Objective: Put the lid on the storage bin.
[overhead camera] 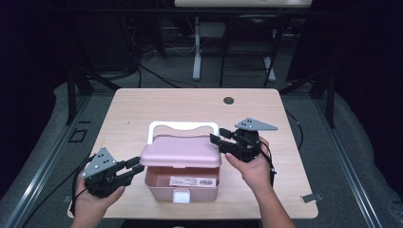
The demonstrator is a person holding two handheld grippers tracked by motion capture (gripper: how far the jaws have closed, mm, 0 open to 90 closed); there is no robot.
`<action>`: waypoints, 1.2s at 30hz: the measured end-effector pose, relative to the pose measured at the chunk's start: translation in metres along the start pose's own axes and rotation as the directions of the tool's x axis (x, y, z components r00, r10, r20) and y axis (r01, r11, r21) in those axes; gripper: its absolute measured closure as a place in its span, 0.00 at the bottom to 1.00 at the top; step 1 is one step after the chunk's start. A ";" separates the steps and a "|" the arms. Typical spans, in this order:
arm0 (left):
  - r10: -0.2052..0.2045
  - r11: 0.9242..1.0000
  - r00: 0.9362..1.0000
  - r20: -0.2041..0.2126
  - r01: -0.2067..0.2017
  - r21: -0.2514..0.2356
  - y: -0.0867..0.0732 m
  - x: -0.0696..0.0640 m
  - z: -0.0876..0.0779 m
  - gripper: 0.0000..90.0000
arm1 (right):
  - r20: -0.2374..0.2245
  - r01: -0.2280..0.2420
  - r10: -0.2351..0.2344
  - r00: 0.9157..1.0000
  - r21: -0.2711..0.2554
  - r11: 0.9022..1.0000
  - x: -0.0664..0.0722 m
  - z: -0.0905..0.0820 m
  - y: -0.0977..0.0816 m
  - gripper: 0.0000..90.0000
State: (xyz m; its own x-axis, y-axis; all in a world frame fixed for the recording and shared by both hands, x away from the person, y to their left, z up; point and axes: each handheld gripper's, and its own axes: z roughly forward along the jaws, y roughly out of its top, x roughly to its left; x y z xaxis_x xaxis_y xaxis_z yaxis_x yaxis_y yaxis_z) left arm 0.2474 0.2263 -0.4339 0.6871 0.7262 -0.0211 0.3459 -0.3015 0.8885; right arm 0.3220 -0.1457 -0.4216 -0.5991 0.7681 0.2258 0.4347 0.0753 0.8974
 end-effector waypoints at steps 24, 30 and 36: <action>-0.009 1.000 1.000 0.010 0.009 0.005 -0.014 -0.002 0.002 0.79 | 0.017 -0.024 0.024 1.000 0.017 1.000 -0.007 0.009 -0.006 0.60; -0.005 1.000 1.000 0.012 0.005 0.015 -0.017 -0.003 0.003 0.79 | 0.010 -0.036 0.036 0.999 0.033 0.999 -0.008 0.012 -0.008 0.61; -0.013 1.000 1.000 0.013 0.013 0.019 -0.020 -0.004 0.004 0.79 | 0.016 -0.014 0.013 1.000 0.033 0.999 -0.007 0.013 -0.009 0.65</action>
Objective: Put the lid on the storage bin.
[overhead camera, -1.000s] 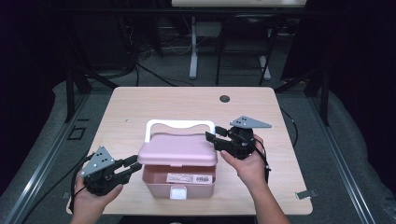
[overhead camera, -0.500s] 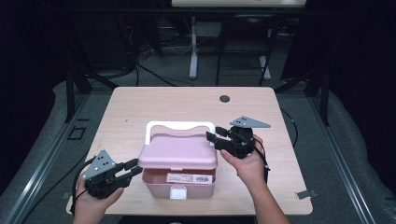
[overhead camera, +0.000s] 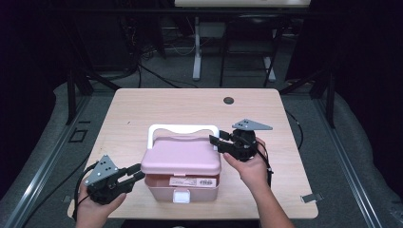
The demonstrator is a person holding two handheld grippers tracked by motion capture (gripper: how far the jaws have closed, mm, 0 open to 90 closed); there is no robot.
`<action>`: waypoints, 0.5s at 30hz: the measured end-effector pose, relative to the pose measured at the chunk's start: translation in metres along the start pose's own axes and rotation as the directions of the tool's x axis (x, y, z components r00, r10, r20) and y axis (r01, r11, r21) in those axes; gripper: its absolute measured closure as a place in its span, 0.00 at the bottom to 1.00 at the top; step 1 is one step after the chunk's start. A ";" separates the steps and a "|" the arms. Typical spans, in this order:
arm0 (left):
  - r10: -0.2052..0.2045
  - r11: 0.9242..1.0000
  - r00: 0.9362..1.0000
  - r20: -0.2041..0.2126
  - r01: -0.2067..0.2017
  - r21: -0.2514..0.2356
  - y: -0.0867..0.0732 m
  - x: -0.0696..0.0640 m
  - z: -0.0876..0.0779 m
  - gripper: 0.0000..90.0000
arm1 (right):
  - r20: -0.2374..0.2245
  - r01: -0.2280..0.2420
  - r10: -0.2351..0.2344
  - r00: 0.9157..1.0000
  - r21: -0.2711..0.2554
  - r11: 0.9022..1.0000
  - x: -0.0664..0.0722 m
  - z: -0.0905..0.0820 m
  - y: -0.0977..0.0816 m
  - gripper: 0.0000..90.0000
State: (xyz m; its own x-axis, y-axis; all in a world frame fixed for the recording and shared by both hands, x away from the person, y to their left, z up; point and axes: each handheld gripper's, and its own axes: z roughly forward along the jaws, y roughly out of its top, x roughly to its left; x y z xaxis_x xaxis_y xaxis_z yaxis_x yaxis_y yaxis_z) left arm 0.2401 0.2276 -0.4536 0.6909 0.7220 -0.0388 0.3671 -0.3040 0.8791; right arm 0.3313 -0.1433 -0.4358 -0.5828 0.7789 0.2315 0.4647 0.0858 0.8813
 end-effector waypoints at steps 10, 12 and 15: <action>0.009 1.000 1.000 0.010 -0.009 0.020 -0.006 -0.004 0.005 0.79 | -0.001 0.003 -0.003 1.000 -0.006 1.000 0.002 -0.003 0.001 0.70; 0.006 1.000 1.000 0.009 -0.006 0.016 -0.006 -0.004 0.005 0.79 | -0.005 0.002 -0.002 1.000 -0.008 1.000 0.002 -0.005 0.001 0.71; 0.005 1.000 1.000 0.008 -0.005 0.013 -0.007 -0.004 0.004 0.79 | -0.006 0.007 -0.007 1.000 -0.017 1.000 0.003 -0.008 0.002 0.73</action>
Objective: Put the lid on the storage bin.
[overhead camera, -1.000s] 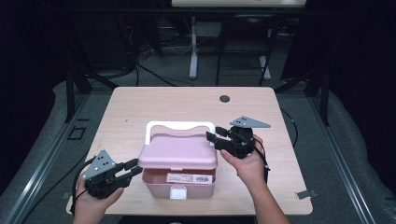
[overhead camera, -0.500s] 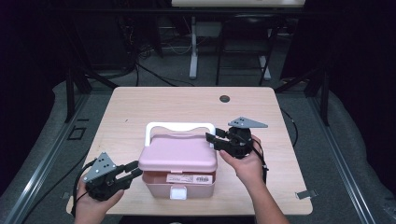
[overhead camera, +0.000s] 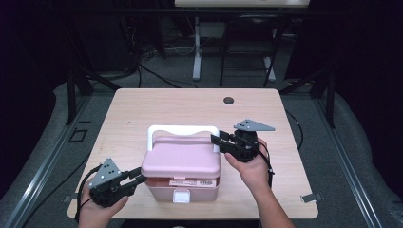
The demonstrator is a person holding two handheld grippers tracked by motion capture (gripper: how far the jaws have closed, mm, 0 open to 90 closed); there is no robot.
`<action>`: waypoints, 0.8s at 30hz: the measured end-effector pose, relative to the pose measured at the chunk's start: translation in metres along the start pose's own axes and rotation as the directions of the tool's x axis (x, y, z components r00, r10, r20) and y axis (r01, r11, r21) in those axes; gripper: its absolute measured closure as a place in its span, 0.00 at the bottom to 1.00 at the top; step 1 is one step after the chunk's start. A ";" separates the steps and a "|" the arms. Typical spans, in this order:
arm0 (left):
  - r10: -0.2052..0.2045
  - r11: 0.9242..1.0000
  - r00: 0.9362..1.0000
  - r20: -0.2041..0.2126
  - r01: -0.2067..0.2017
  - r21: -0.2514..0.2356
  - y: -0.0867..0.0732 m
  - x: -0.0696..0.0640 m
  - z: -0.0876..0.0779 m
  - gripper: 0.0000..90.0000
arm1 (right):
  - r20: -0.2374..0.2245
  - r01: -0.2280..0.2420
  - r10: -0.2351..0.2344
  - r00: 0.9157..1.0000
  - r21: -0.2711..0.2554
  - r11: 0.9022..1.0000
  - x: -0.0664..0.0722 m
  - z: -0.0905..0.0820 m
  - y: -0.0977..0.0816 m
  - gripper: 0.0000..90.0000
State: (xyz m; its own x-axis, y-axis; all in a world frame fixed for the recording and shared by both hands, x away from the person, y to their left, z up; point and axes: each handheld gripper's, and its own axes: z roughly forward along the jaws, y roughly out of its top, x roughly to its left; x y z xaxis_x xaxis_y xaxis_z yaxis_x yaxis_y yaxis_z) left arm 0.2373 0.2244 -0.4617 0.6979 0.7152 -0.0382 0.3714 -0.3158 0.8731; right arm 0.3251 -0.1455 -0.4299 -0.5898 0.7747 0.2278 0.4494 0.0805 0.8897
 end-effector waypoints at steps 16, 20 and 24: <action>0.007 1.000 1.000 -0.002 -0.007 0.010 -0.007 -0.001 -0.003 0.78 | -0.003 0.020 -0.020 1.000 0.008 1.000 0.004 -0.007 0.001 0.76; 0.009 1.000 1.000 -0.008 -0.008 0.013 -0.010 -0.002 -0.004 0.78 | -0.005 0.024 -0.024 1.000 0.015 1.000 0.004 -0.007 0.001 0.76; -0.002 1.000 1.000 -0.010 0.003 0.013 -0.013 -0.002 -0.005 0.78 | -0.006 0.024 -0.024 1.000 0.020 1.000 0.005 -0.007 0.000 0.76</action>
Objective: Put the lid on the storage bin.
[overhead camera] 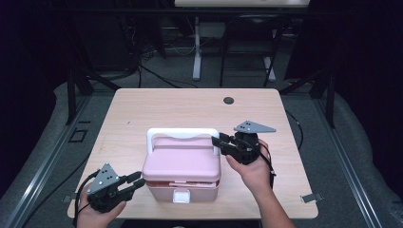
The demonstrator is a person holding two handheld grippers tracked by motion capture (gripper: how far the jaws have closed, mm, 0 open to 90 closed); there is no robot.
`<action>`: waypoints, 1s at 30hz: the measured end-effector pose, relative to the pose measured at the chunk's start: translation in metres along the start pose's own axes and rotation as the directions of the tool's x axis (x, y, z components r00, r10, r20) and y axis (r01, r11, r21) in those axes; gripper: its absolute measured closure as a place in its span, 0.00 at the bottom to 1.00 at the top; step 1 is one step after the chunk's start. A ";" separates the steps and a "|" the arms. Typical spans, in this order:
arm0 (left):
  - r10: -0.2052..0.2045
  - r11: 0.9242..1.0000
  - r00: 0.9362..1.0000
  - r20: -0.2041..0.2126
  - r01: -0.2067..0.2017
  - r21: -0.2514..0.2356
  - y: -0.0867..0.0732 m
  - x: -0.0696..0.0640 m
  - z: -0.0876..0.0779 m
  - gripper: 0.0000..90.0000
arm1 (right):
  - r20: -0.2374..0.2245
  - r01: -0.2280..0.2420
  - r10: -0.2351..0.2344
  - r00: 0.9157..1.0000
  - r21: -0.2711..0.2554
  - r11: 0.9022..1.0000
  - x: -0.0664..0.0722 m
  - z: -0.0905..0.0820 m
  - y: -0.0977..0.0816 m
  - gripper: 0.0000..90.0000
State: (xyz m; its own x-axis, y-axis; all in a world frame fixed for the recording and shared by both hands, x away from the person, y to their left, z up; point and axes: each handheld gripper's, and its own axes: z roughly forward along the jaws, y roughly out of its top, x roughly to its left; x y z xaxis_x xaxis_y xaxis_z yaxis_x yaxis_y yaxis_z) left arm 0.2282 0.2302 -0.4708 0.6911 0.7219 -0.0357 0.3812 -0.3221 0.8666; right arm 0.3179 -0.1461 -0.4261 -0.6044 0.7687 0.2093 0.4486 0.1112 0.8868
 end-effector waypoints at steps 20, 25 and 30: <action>-0.012 1.000 1.000 -0.012 0.012 0.018 -0.009 0.005 -0.002 0.78 | -0.003 0.001 -0.001 1.000 0.018 1.000 0.001 0.000 -0.005 0.77; -0.027 1.000 1.000 -0.014 0.027 0.012 -0.011 0.007 -0.003 0.78 | -0.003 0.008 -0.008 1.000 0.023 1.000 0.001 0.001 -0.005 0.77; -0.035 0.999 0.999 -0.013 0.035 0.006 -0.011 0.008 -0.003 0.78 | 0.010 0.015 -0.015 1.000 0.061 0.998 0.003 0.005 -0.008 0.77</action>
State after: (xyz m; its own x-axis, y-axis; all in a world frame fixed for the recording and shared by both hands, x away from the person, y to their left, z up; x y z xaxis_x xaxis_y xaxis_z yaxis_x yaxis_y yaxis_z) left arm 0.2276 0.2418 -0.4792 0.6692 0.7407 -0.0589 0.4085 -0.3005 0.8619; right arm 0.3159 -0.1421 -0.4344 -0.6046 0.7732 0.1913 0.4792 0.1611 0.8628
